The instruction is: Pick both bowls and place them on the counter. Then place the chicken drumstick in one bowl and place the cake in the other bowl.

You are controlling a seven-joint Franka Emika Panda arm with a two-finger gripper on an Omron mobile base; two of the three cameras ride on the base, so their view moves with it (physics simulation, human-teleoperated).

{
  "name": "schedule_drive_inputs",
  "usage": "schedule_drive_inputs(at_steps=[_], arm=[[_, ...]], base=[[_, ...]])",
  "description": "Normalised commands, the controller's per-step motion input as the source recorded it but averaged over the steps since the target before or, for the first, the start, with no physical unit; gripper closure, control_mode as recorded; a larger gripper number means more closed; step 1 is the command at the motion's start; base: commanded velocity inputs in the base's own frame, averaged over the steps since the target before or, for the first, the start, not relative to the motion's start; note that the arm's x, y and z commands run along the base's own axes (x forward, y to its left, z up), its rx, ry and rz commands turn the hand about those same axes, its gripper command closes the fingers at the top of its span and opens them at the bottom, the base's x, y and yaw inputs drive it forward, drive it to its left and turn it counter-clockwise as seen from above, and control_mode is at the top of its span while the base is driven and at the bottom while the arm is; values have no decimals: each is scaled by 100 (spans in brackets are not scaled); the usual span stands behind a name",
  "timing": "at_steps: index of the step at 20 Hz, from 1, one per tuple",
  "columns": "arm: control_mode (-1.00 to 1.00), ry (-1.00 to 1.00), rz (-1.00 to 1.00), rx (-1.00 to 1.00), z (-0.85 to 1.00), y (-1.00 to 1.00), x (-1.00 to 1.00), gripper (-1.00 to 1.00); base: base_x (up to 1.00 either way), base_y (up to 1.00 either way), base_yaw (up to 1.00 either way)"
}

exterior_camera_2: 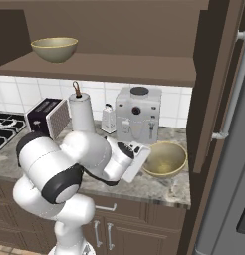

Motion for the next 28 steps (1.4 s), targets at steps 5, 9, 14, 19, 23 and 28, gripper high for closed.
schedule_drive_inputs(at_steps=[5, 9, 14, 19, 23, 28], arm=[[-100, 0, 0, 1, 2, 0, -10, -100], [-100, -4, 0, 0, 27, 0, -30, -100], [-100, -8, -2, 0, 48, 21, -23, -100], [-100, -10, -3, 0, 55, 30, -26, -100], [-100, -9, -1, -3, 65, 43, -26, -100], [-100, -5, 0, -3, 82, 43, -14, -100]], base=[[0, 0, 0], [0, 0, 0], [0, 0, 0], [0, 0, 0], [0, 0, 0], [0, 0, 0]])
